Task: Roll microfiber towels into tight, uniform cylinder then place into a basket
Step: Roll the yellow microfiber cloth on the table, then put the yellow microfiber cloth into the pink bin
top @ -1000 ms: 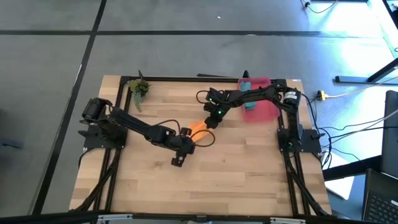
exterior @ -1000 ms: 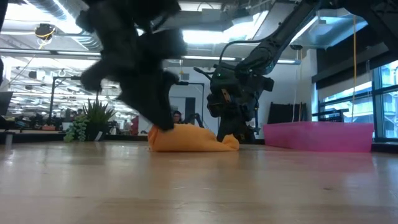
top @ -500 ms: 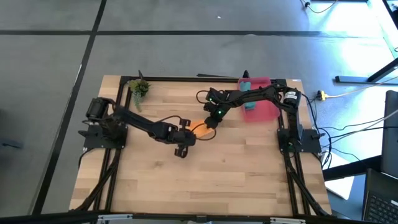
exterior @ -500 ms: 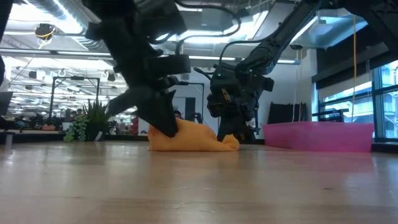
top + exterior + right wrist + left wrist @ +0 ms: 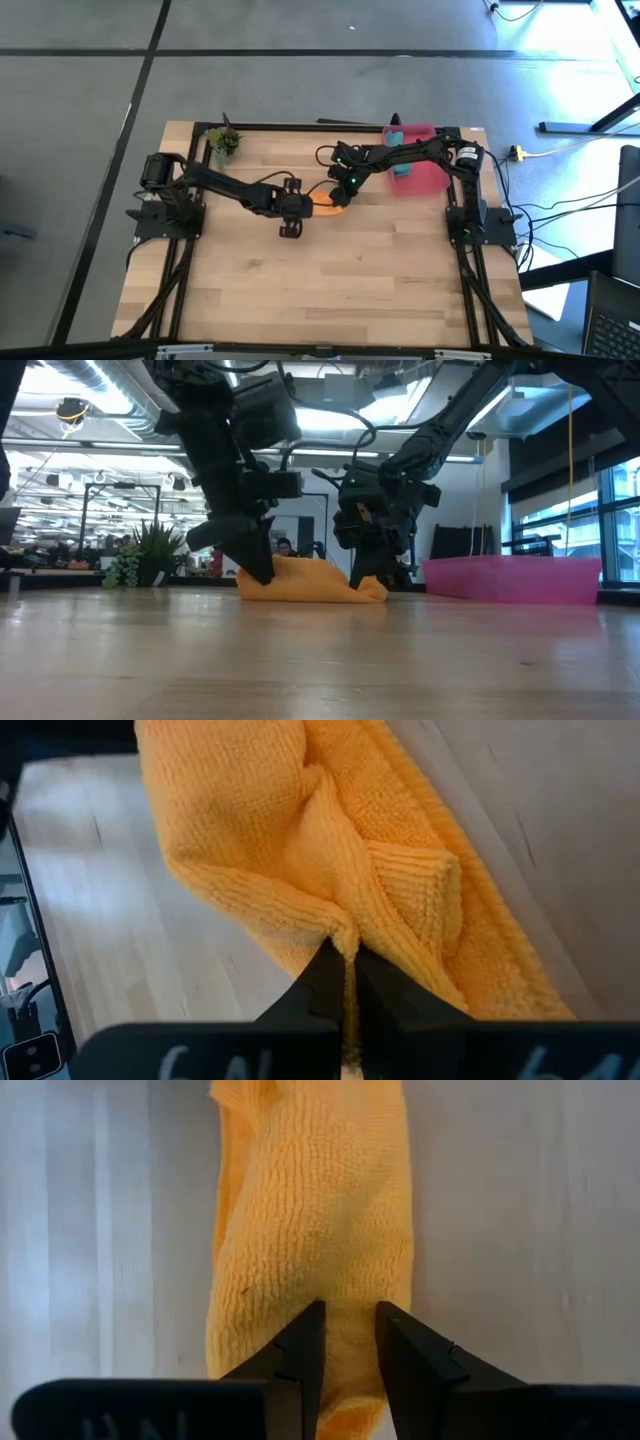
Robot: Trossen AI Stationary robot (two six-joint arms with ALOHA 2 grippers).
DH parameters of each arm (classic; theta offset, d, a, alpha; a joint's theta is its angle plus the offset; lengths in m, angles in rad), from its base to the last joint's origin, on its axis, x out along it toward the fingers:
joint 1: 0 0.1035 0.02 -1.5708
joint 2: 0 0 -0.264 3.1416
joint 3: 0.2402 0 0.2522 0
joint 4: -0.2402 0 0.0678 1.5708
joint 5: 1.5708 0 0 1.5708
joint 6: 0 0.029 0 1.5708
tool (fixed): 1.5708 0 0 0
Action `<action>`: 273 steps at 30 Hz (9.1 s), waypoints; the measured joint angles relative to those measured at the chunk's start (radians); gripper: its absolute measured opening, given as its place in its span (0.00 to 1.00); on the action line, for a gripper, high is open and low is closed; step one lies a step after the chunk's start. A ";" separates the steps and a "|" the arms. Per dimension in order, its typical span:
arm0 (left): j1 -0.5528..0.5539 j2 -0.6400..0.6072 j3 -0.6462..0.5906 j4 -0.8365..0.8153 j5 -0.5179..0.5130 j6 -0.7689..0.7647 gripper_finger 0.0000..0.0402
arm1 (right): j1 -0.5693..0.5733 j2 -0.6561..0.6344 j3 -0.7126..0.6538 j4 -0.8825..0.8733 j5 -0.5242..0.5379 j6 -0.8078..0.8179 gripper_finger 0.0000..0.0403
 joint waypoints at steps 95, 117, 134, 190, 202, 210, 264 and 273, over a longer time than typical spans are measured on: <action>0.181 0.085 0.001 0.075 0.147 -0.026 0.00 | 0.407 -0.531 -0.001 -0.332 0.729 -0.131 0.21; 0.183 0.088 0.000 0.175 0.120 -0.025 0.00 | 0.456 -0.531 -0.001 -0.293 0.760 -0.135 0.21; 0.183 0.087 0.001 0.177 0.120 -0.025 0.00 | 0.456 -0.531 0.000 -0.294 0.757 -0.135 0.21; 0.183 0.086 0.003 0.204 0.122 -0.026 0.00 | 0.251 -0.152 0.000 -0.048 0.762 -0.576 0.99; 0.183 0.086 0.003 0.207 0.121 -0.026 0.00 | 0.168 -0.059 0.000 0.026 0.628 -0.602 0.99; 0.183 0.086 0.003 0.211 0.121 -0.026 0.00 | 0.146 -0.034 0.002 0.035 0.555 -0.575 0.99; 0.183 0.085 0.003 0.226 0.134 -0.059 0.00 | 0.147 -0.029 0.000 0.046 0.512 -0.552 0.64; 0.183 0.085 0.003 0.225 0.133 -0.110 0.00 | 0.147 -0.029 0.000 0.047 0.512 -0.549 0.64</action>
